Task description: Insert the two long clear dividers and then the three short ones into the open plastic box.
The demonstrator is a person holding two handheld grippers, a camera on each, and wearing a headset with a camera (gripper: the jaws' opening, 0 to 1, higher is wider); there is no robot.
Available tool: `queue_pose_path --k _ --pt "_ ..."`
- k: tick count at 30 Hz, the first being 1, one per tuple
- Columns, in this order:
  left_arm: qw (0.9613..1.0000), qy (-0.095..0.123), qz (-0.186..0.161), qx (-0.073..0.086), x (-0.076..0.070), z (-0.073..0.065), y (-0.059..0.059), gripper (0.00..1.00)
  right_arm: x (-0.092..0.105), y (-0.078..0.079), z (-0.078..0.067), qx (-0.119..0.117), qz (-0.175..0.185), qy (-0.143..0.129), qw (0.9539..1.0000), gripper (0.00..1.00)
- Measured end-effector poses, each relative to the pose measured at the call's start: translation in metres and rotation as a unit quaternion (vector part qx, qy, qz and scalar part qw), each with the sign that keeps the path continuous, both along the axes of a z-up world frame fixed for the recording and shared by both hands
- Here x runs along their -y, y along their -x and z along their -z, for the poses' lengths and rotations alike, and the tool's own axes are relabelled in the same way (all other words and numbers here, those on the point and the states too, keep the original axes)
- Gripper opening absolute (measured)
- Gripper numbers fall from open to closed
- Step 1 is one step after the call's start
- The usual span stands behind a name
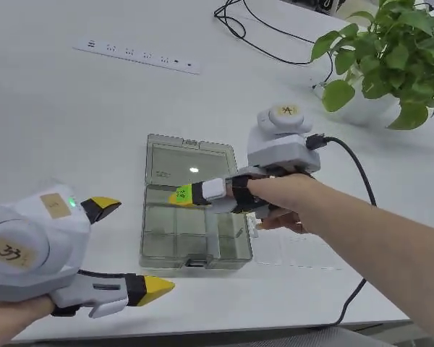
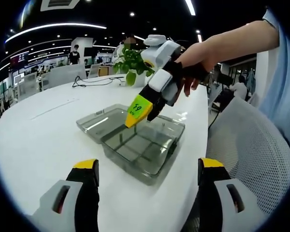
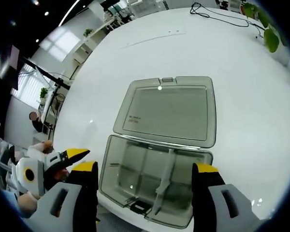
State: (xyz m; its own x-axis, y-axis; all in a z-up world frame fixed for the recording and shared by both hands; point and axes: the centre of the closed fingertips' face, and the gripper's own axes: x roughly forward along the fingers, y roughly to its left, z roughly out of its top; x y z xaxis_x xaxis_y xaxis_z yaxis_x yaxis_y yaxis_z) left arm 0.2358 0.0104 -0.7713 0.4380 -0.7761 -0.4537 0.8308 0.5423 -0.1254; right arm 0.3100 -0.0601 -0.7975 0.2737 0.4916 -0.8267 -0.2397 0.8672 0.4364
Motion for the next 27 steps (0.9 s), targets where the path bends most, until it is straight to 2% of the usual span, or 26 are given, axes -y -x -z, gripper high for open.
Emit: queue_pose_path --k 2,4,6,7,8,10,11,12,13,14,15,16,17,19,20,21,22,24,25,27 --pt "1.0000 -0.003 0.000 -0.001 -0.001 0.000 0.001 0.86 -0.003 0.000 -0.002 0.010 -0.005 -0.004 0.9999 0.85" --pt "1.0000 -0.004 -0.001 -0.001 -0.001 0.000 0.001 0.86 -0.006 -0.001 -0.006 0.034 -0.009 -0.005 0.9994 0.91" --pt "1.0000 -0.003 -0.002 -0.003 -0.002 0.000 0.001 0.85 -0.011 0.001 -0.009 0.038 -0.013 -0.013 0.9991 0.94" --pt "1.0000 0.002 -0.005 -0.007 -0.002 0.000 0.001 0.85 -0.011 0.002 -0.010 0.040 -0.016 -0.013 0.9990 0.95" --pt "0.9998 0.008 -0.011 -0.012 -0.003 0.000 0.000 0.85 -0.014 -0.001 -0.014 0.059 -0.018 -0.020 0.9979 0.95" --pt "0.9997 0.008 -0.016 -0.015 -0.005 0.001 0.000 0.85 -0.015 0.002 -0.016 0.060 -0.018 -0.025 0.9978 0.97" --pt "0.9997 0.008 -0.017 -0.016 -0.006 0.001 -0.001 0.85 -0.018 0.002 -0.019 0.072 -0.023 -0.034 0.9966 0.98" --pt "0.9996 0.008 -0.019 -0.017 -0.007 0.001 0.000 0.85 -0.017 0.005 -0.021 0.072 -0.027 -0.029 0.9966 0.97" --pt "0.9996 0.008 -0.020 -0.018 -0.007 0.001 0.000 0.85 -0.019 0.004 -0.023 0.086 -0.039 -0.030 0.9951 0.98" --pt "0.9996 0.008 -0.021 -0.019 -0.008 0.000 0.000 0.85 -0.019 0.002 -0.027 0.113 -0.049 -0.028 0.9920 0.99" --pt "0.9995 0.008 -0.022 -0.019 -0.009 0.000 0.000 0.85 -0.018 0.005 -0.026 0.107 -0.048 -0.026 0.9927 1.00" --pt "0.9995 0.009 -0.025 -0.020 -0.010 -0.001 -0.001 0.85 -0.019 0.007 -0.027 0.112 -0.060 -0.030 0.9914 1.00" --pt "0.9994 0.011 -0.027 -0.021 -0.011 -0.001 -0.001 0.85 -0.018 0.010 -0.027 0.113 -0.057 -0.034 0.9914 1.00" --pt "0.9989 0.017 -0.036 -0.025 -0.014 -0.003 -0.003 0.85 -0.017 0.010 -0.032 0.138 -0.059 -0.049 0.9874 1.00" --pt "0.9988 0.018 -0.038 -0.025 -0.015 -0.004 -0.004 0.85 -0.014 0.016 -0.032 0.135 -0.058 -0.049 0.9880 1.00" --pt "0.9986 0.020 -0.042 -0.026 -0.017 -0.005 -0.005 0.85 -0.017 0.013 -0.037 0.157 -0.059 -0.064 0.9838 1.00" --pt "0.9985 0.020 -0.043 -0.027 -0.017 -0.005 -0.005 0.85 -0.013 0.018 -0.036 0.151 -0.056 -0.059 0.9852 1.00" --pt "0.9982 0.020 -0.048 -0.028 -0.020 -0.005 -0.006 0.84 -0.010 0.019 -0.040 0.170 -0.058 -0.073 0.9810 1.00" --pt "0.9980 0.019 -0.051 -0.031 -0.022 -0.004 -0.007 0.84 -0.005 0.022 -0.040 0.166 -0.060 -0.075 0.9814 1.00" --pt "0.9977 0.019 -0.056 -0.033 -0.024 -0.004 -0.008 0.84 -0.002 0.026 -0.046 0.184 -0.059 -0.092 0.9769 1.00"
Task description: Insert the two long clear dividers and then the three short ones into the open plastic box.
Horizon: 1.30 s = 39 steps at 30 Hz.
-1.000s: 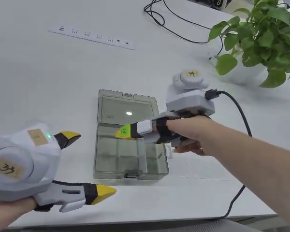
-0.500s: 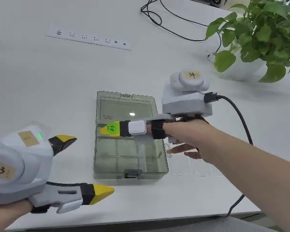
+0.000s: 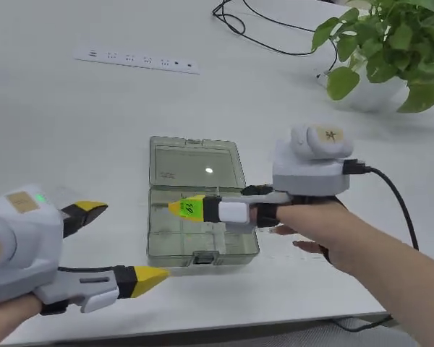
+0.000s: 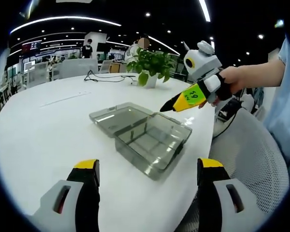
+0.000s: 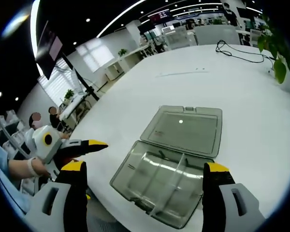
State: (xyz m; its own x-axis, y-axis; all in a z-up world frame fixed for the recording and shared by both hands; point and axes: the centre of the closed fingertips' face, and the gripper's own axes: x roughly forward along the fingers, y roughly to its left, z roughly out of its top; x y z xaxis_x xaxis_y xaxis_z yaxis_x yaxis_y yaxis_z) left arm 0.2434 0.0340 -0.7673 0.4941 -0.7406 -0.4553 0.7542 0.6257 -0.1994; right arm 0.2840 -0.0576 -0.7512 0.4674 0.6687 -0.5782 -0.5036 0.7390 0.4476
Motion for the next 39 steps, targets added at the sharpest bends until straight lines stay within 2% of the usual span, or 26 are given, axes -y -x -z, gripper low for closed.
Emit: queue_pose_path --k 1,2,4,5,6,8,12,14,15,16,18,19,21,22,24,25,27,28,29,30,31,33,35,36,38,39 --pt "1.0000 0.001 -0.004 -0.001 -0.001 0.000 -0.001 0.84 0.001 0.001 -0.002 0.006 -0.001 -0.006 1.0000 1.00" --pt "1.0000 0.003 -0.007 -0.002 -0.002 -0.001 -0.001 0.84 0.000 -0.001 -0.008 0.026 -0.003 -0.021 0.9994 1.00" --pt "0.9999 0.005 -0.013 -0.007 -0.003 0.000 -0.002 0.84 0.007 0.003 -0.009 0.034 -0.004 -0.022 0.9992 1.00" --pt "0.9998 0.005 -0.018 -0.009 -0.004 0.001 -0.003 0.84 0.010 0.000 -0.013 0.057 -0.001 -0.030 0.9979 1.00" --pt "0.9997 0.006 -0.021 -0.011 -0.005 0.001 -0.003 0.84 0.013 0.004 -0.011 0.047 -0.004 -0.027 0.9985 1.00" --pt "0.9995 0.006 -0.029 -0.014 -0.007 0.002 -0.005 0.83 0.019 0.005 -0.013 0.077 -0.014 -0.021 0.9967 1.00" --pt "0.9987 0.012 -0.044 -0.024 -0.012 0.003 -0.007 0.83 0.032 0.007 -0.011 0.101 -0.021 -0.015 0.9946 1.00" --pt "0.9982 0.011 -0.052 -0.027 -0.015 0.004 -0.009 0.83 0.039 0.007 -0.012 0.110 -0.021 -0.023 0.9935 1.00" --pt "0.9980 0.011 -0.055 -0.030 -0.017 0.005 -0.009 0.83 0.042 0.007 -0.011 0.110 -0.018 -0.021 0.9935 1.00" --pt "0.9972 0.014 -0.064 -0.036 -0.020 0.006 -0.010 0.82 0.047 0.006 -0.013 0.128 -0.021 -0.019 0.9914 1.00" --pt "0.9957 0.022 -0.079 -0.042 -0.026 0.006 -0.013 0.82 0.053 0.007 -0.011 0.132 -0.025 -0.013 0.9908 1.00" --pt "0.9955 0.019 -0.082 -0.043 -0.028 0.006 -0.014 0.82 0.054 0.008 -0.011 0.137 -0.033 -0.010 0.9899 1.00" --pt "0.9949 0.013 -0.090 -0.044 -0.034 0.007 -0.016 0.82 0.061 0.009 -0.010 0.155 -0.047 0.012 0.9868 1.00" --pt "0.9945 0.010 -0.094 -0.045 -0.037 0.007 -0.017 0.82 0.067 0.012 -0.005 0.152 -0.060 0.031 0.9860 1.00" --pt "0.9939 -0.006 -0.102 -0.043 -0.045 0.008 -0.021 0.81 0.070 0.014 -0.005 0.163 -0.069 0.038 0.9835 1.00" --pt "0.9923 -0.024 -0.111 -0.049 -0.053 0.012 -0.023 0.80 0.074 0.016 -0.003 0.156 -0.069 0.044 0.9843 1.00" --pt "0.9906 -0.040 -0.121 -0.049 -0.062 0.015 -0.027 0.79 0.079 0.017 -0.005 0.166 -0.071 0.043 0.9827 1.00" --pt "0.9899 -0.041 -0.124 -0.053 -0.064 0.017 -0.029 0.80 0.082 0.017 -0.004 0.165 -0.070 0.047 0.9826 1.00" --pt "0.9872 -0.056 -0.133 -0.067 -0.072 0.021 -0.030 0.80 0.095 0.015 -0.001 0.169 -0.064 0.041 0.9827 1.00" --pt "0.9851 -0.074 -0.138 -0.072 -0.078 0.025 -0.031 0.79 0.099 0.015 0.000 0.168 -0.061 0.040 0.9831 1.00" --pt "0.9858 -0.078 -0.134 -0.065 -0.079 0.025 -0.033 0.79 0.102 0.017 0.002 0.164 -0.060 0.042 0.9837 1.00" --pt "0.9800 -0.113 -0.142 -0.080 -0.093 0.032 -0.034 0.78 0.109 0.019 0.006 0.161 -0.057 0.046 0.9842 1.00" --pt "0.9786 -0.124 -0.143 -0.081 -0.097 0.033 -0.037 0.78 0.116 0.023 0.008 0.160 -0.055 0.045 0.9846 1.00" --pt "0.9741 -0.144 -0.149 -0.090 -0.105 0.037 -0.037 0.78 0.119 0.023 0.009 0.159 -0.053 0.048 0.9847 1.00" --pt "0.9693 -0.164 -0.155 -0.097 -0.113 0.042 -0.040 0.77 0.124 0.025 0.011 0.159 -0.053 0.052 0.9845 1.00" --pt "0.9656 -0.178 -0.160 -0.103 -0.119 0.044 -0.040 0.75 0.126 0.026 0.012 0.158 -0.051 0.056 0.9845 1.00"
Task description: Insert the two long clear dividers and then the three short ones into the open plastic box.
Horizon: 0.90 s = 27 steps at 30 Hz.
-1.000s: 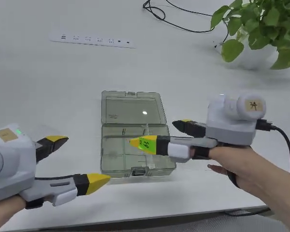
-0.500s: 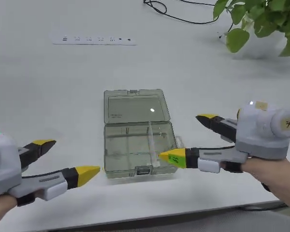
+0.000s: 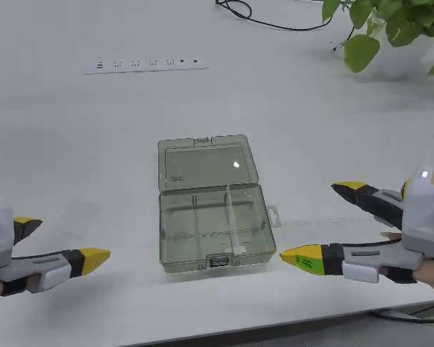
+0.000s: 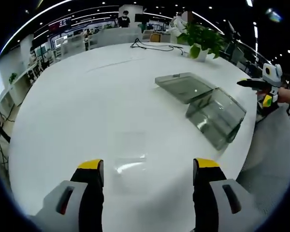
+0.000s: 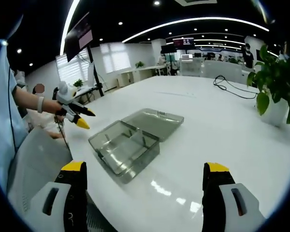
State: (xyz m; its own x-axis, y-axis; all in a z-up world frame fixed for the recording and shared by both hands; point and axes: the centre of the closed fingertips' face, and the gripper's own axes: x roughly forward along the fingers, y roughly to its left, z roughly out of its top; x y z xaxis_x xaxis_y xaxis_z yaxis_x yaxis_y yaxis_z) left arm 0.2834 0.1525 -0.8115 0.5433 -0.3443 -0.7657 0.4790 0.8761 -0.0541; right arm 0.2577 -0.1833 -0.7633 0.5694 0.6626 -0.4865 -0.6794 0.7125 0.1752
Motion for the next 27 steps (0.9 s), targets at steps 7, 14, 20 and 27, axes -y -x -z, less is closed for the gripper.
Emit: queue_pose_path --k 7,14,20,27 --pt "0.9976 -0.048 -0.022 -0.044 -0.014 0.016 0.005 0.64 0.006 0.011 0.001 -0.004 0.015 -0.011 0.9998 1.00" --pt "0.9924 -0.095 0.000 -0.079 -0.015 0.028 0.008 0.57 0.009 0.022 0.000 -0.005 0.014 -0.013 0.9998 1.00" --pt "0.9908 -0.095 -0.002 -0.096 -0.016 0.029 0.006 0.52 0.013 0.029 0.000 -0.005 0.017 -0.009 0.9998 1.00" --pt "0.9874 -0.097 0.002 -0.125 -0.017 0.031 0.008 0.43 0.010 0.033 0.002 -0.009 0.018 -0.008 0.9998 1.00"
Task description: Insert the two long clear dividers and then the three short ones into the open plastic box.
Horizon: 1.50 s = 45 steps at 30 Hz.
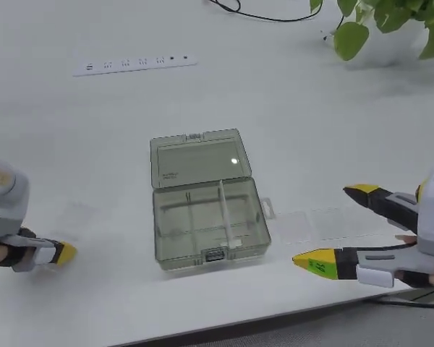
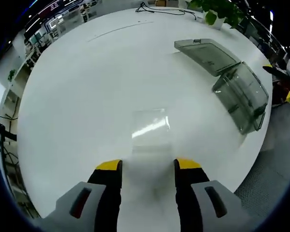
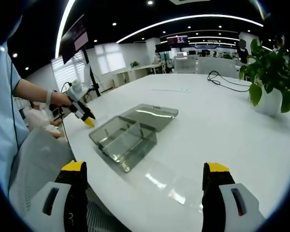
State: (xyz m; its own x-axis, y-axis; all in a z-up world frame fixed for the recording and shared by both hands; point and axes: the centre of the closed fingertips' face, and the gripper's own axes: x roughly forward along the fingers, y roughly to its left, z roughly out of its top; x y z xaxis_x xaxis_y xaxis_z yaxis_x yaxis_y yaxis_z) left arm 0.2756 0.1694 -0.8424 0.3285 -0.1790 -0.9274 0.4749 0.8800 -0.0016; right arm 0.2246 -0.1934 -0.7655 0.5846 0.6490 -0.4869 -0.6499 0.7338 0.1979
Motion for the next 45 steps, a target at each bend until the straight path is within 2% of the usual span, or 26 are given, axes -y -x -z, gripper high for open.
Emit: queue_pose_path --k 7,20,27,35,38,45 --pt "0.9998 -0.009 0.008 -0.017 0.001 0.001 0.001 0.35 -0.009 -0.003 -0.001 0.001 -0.007 -0.003 1.0000 0.98" --pt "0.9993 -0.017 0.016 -0.028 0.000 0.001 0.002 0.31 -0.010 0.000 0.000 -0.005 -0.012 -0.004 0.9999 0.97" --pt "0.9994 -0.012 0.013 -0.030 -0.002 -0.001 0.003 0.30 -0.013 0.001 0.000 -0.009 -0.014 -0.004 0.9998 0.97" --pt "0.9997 0.007 -0.001 -0.024 -0.004 -0.002 0.004 0.30 -0.019 0.002 0.000 -0.016 -0.016 -0.005 0.9997 0.96" --pt "0.9998 0.014 -0.003 -0.017 -0.002 -0.005 0.004 0.30 -0.021 0.001 -0.001 -0.017 -0.017 -0.006 0.9997 0.96" --pt "0.9981 0.055 -0.028 -0.003 0.007 -0.013 0.006 0.30 -0.021 -0.001 0.001 -0.029 -0.013 -0.006 0.9995 0.93"
